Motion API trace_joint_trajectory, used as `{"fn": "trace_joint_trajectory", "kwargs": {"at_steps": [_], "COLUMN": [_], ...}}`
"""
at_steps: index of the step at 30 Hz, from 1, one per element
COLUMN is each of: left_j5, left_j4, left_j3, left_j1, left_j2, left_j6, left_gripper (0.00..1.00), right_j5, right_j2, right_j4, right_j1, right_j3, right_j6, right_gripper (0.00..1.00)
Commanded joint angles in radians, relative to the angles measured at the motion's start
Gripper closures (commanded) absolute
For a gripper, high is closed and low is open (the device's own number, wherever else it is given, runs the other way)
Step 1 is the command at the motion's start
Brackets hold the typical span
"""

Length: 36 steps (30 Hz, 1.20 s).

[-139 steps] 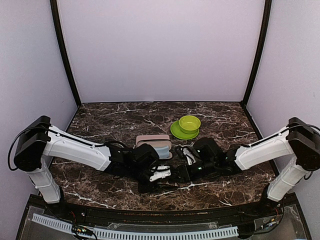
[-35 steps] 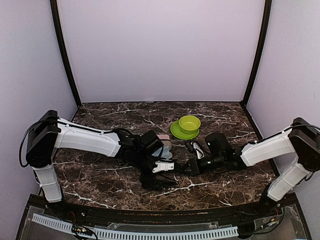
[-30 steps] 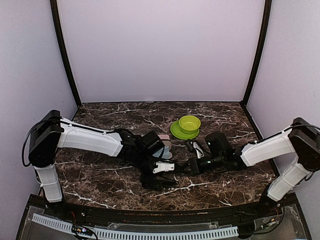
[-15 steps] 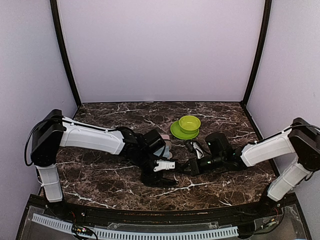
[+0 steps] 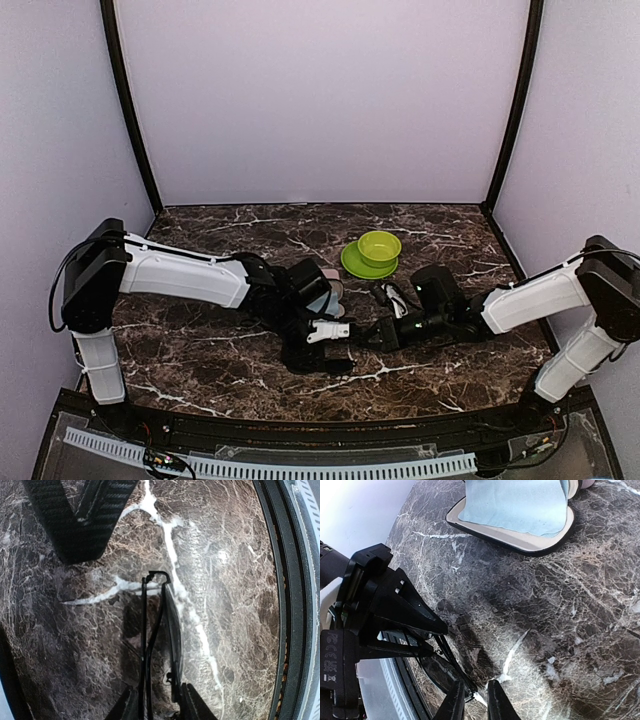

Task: Organize the sunglasses
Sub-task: Pick up the sunglasses from the center of the board, then place the sunglasses in the sunglasses case.

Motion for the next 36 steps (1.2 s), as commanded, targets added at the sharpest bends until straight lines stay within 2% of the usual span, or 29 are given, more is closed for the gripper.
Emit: {"fn": "trace_joint_trajectory", "kwargs": {"at_steps": [1, 12, 19, 23, 28, 36], "left_j5": [0.036, 0.098, 0.136, 0.175, 0.154, 0.188], "left_j4": [-0.044, -0.243, -0.435, -0.441, -0.469, -0.442], "left_j3": [0.036, 0.182, 0.392, 0.437, 0.488, 0.493], "left_j1": [0.014, 0.097, 0.209, 0.265, 0.287, 0.319], "left_j2": [-0.043, -0.053, 0.035, 0.067, 0.143, 0.195], "left_j6": [-0.005, 0.060, 0.146, 0.163, 0.192, 0.209], "left_gripper": [0.69, 0.69, 0.69, 0.69, 0.69, 0.69], "right_j5": [0.003, -0.009, -0.033, -0.053, -0.072, -0.080], "right_j2": [-0.010, -0.050, -0.077, -0.076, -0.071, -0.068], "right_j4": [-0.008, -0.021, 0.034, 0.067, 0.092, 0.111], "right_j1": [-0.009, -0.051, -0.080, -0.092, -0.102, -0.109], "right_j3": [0.010, 0.022, -0.005, -0.022, -0.039, -0.058], "right_j6": [-0.027, -0.064, -0.066, -0.062, -0.055, -0.040], "right_gripper": [0.83, 0.83, 0.83, 0.83, 0.83, 0.83]}}
